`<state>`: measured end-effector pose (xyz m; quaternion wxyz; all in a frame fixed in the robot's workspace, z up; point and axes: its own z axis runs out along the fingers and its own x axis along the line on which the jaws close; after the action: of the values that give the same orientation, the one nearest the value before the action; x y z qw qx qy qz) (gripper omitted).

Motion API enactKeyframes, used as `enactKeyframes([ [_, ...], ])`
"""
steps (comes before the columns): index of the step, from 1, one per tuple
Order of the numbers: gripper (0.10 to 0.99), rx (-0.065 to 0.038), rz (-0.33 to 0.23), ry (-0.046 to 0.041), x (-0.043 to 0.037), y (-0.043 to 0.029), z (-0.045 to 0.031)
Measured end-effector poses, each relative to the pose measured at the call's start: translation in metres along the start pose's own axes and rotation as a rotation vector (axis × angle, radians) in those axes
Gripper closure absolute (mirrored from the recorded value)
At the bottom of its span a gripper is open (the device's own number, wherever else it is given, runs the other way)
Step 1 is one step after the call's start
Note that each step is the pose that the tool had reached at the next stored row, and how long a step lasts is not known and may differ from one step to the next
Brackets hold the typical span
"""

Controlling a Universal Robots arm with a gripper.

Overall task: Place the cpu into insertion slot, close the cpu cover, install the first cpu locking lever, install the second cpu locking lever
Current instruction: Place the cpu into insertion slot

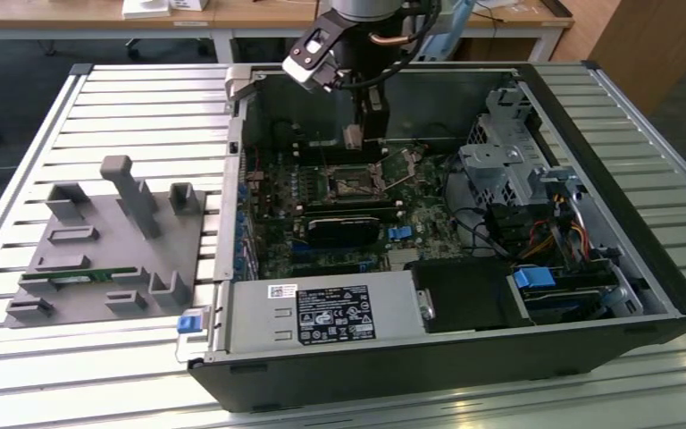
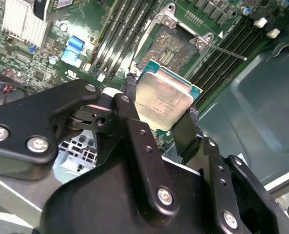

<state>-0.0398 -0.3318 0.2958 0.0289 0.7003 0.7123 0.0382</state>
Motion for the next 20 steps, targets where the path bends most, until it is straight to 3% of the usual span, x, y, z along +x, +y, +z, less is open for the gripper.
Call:
enactKeyframes([
  [20, 0.545, 0.000, 0.001, -0.0004, -0.0001, -0.0008, 0.0084],
])
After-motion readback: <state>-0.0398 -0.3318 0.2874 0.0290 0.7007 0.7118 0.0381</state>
